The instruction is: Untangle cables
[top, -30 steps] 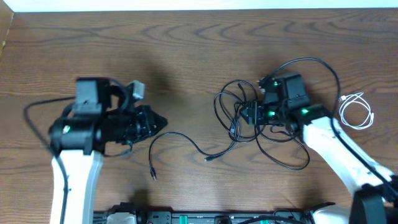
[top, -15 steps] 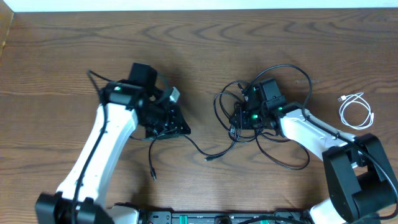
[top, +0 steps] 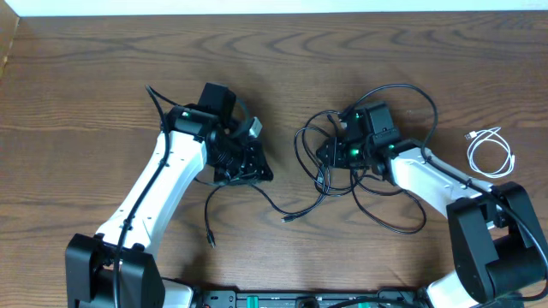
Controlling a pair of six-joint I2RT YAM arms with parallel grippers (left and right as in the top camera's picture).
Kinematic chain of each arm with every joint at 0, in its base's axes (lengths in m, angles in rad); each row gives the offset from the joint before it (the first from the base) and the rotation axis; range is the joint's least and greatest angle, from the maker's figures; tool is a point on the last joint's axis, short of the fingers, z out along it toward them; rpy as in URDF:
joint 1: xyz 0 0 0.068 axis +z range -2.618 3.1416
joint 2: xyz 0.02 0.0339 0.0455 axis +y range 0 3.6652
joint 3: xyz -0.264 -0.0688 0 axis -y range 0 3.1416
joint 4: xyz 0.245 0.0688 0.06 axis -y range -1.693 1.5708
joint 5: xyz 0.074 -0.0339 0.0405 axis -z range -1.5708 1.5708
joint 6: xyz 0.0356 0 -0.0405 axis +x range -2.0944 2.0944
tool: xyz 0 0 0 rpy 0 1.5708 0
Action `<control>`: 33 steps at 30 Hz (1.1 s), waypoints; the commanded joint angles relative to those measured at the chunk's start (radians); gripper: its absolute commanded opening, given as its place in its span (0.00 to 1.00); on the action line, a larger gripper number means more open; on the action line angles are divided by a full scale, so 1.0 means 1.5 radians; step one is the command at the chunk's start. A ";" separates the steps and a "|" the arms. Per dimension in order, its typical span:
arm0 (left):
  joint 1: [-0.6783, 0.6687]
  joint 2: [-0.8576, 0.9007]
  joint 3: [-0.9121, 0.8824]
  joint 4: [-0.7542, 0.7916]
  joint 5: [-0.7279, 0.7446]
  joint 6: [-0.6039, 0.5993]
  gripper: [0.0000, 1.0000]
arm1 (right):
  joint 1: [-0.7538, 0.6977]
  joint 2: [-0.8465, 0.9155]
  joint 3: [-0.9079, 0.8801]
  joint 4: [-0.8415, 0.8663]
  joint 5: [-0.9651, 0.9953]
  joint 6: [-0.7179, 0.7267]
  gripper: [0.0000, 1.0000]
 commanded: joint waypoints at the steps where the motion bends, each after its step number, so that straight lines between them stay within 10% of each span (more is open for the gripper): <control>1: -0.009 0.004 0.000 0.007 -0.014 0.011 0.27 | 0.001 0.003 0.000 -0.005 -0.002 0.018 0.34; 10: -0.039 0.004 0.000 0.015 -0.050 0.008 0.27 | 0.034 0.004 -0.001 -0.016 0.034 0.028 0.22; 12: -0.043 0.004 0.000 0.026 -0.062 0.003 0.27 | 0.035 0.004 -0.001 -0.022 0.032 0.027 0.01; 21: -0.045 0.004 0.000 0.076 -0.091 -0.032 0.75 | 0.012 -0.026 0.001 -0.003 -0.284 -0.033 0.01; 33: -0.045 0.004 0.000 0.098 -0.089 -0.032 0.76 | 0.029 -0.181 0.001 -0.013 -0.413 -0.134 0.01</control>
